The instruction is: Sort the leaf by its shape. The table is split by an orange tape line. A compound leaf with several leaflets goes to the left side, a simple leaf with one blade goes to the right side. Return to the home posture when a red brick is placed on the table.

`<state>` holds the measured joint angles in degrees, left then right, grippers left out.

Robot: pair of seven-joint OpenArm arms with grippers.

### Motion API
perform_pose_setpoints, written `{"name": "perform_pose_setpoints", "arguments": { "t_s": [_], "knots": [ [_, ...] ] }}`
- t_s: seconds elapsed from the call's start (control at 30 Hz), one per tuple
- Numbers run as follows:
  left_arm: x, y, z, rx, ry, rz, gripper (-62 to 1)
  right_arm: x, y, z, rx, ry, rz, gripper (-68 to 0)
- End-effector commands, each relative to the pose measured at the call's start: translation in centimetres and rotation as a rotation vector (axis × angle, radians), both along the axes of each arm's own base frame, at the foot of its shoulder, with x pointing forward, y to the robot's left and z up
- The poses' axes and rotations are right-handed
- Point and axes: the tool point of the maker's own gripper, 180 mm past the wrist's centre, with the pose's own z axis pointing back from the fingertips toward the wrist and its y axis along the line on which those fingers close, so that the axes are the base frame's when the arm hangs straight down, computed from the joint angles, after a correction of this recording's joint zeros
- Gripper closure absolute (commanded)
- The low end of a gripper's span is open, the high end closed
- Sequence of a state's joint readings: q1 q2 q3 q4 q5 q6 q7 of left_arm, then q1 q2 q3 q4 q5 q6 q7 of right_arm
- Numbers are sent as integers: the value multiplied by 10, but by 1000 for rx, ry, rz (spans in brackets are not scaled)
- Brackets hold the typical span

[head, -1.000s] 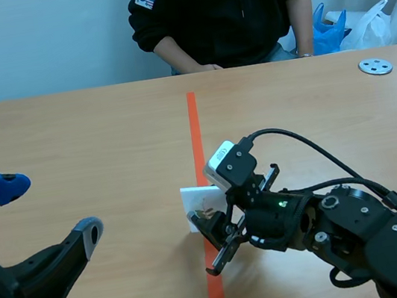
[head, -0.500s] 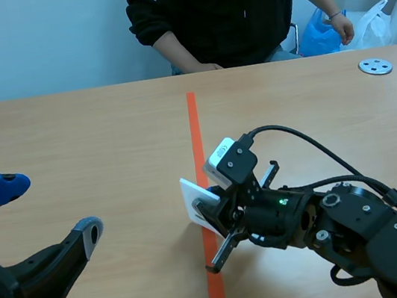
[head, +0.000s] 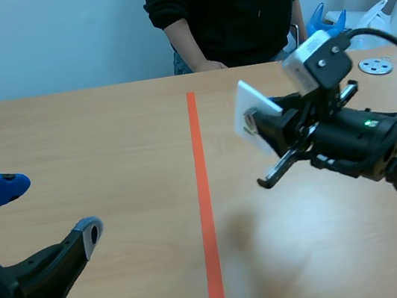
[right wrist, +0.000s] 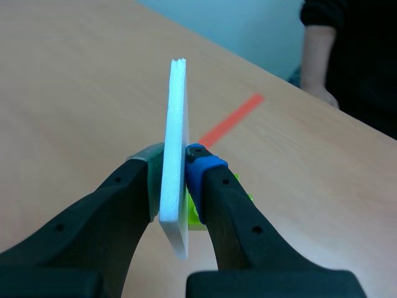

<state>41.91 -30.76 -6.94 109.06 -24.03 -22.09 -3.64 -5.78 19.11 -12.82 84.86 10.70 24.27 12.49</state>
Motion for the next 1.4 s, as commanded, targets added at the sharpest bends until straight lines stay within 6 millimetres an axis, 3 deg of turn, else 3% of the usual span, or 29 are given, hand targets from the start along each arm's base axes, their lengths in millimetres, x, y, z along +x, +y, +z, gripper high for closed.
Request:
{"name": "perform_pose_setpoints", "arguments": {
  "t_s": [0.0,0.23,0.43,0.6,0.9,1.07,1.23,1.37],
  "knots": [
    [1,-4,11,-25,-29,-2,-623,10,-22,8,3,-14,-53,-33],
    [1,-4,11,-25,-29,-2,-623,30,-101,7,-11,34,-304,-33],
    [1,-4,11,-25,-30,-2,-623,43,-142,-24,-13,109,-452,-33],
    [1,-4,11,-25,-30,-2,-623,59,-165,-43,5,149,-516,-33],
    [1,-4,11,-25,-30,-2,-623,85,-201,-58,13,185,-656,-33],
    [1,-4,11,-25,-30,-2,-623,89,-221,-74,-26,228,-731,-37],
    [1,-4,11,-25,-30,-2,-623,88,-228,-84,-51,258,-752,-39],
    [1,-4,11,-25,-30,-2,-623,86,-231,-88,-70,268,-771,-101]
  ]
}}
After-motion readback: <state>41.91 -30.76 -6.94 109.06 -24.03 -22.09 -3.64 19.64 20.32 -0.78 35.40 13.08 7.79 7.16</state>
